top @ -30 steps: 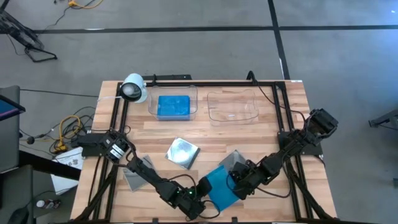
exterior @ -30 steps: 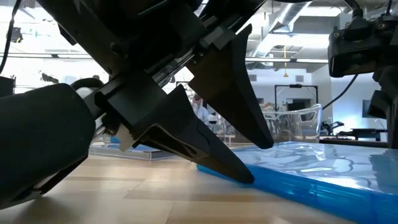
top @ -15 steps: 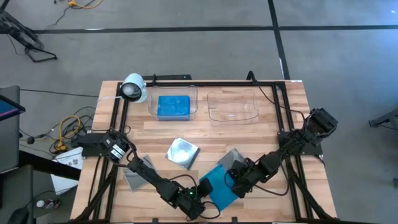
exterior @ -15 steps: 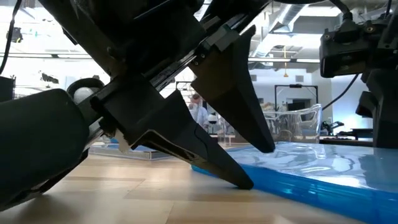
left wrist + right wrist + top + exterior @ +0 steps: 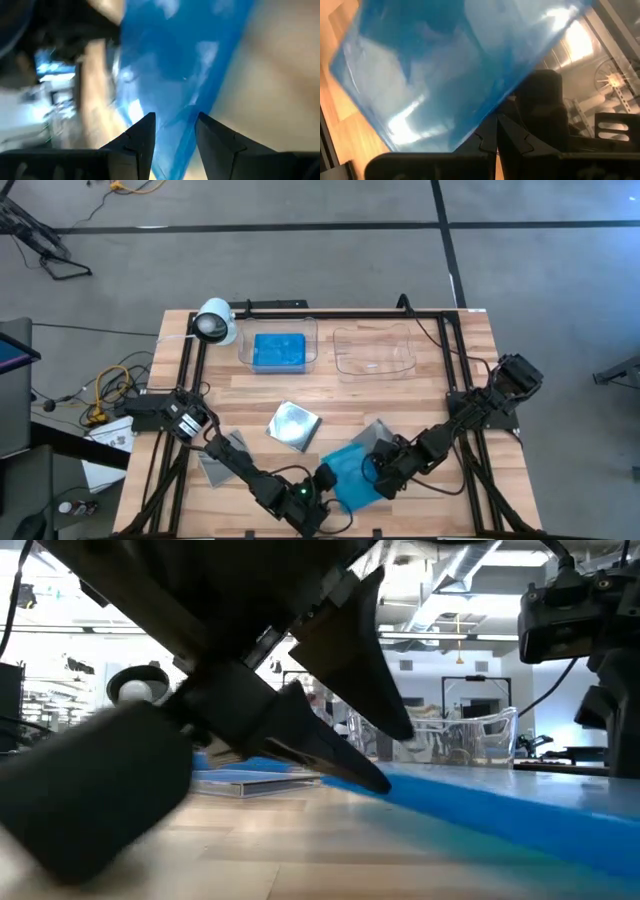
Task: Pick & place jewel cases by type
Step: Put the blue cd case into the left transparent bin
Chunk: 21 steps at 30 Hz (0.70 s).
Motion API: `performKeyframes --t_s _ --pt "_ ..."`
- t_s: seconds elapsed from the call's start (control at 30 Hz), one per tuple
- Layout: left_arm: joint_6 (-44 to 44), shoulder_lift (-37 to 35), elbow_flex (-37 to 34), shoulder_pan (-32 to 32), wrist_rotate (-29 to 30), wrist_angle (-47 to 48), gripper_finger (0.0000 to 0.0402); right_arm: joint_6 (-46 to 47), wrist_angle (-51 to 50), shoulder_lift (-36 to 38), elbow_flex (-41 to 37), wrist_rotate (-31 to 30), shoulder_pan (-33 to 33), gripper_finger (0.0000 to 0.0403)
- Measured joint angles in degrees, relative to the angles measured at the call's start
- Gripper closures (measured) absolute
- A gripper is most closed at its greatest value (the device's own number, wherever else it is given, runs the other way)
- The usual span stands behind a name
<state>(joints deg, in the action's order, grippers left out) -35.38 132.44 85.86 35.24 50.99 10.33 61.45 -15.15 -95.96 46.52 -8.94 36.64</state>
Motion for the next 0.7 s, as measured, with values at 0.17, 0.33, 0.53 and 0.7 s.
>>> performKeyframes --t_s 0.17,0.33,0.53,0.7 --pt "-0.92 0.82 -0.16 -0.45 9.23 -1.41 0.0272 0.0 1.61 -0.09 0.11 -0.47 -0.05 0.0403" --pt "-0.87 0.85 -0.2 -0.77 10.07 -1.05 0.0272 0.01 1.09 -0.11 0.11 -1.78 -0.18 0.0403" --pt "-1.27 0.85 -0.2 -0.75 9.83 -0.72 0.0272 0.0 0.41 -0.11 0.11 -1.8 -0.44 0.0403" --pt "-1.35 0.69 -0.08 -0.68 9.79 3.41 0.0272 0.0 -0.72 -0.04 0.11 -2.21 -0.39 0.0403"
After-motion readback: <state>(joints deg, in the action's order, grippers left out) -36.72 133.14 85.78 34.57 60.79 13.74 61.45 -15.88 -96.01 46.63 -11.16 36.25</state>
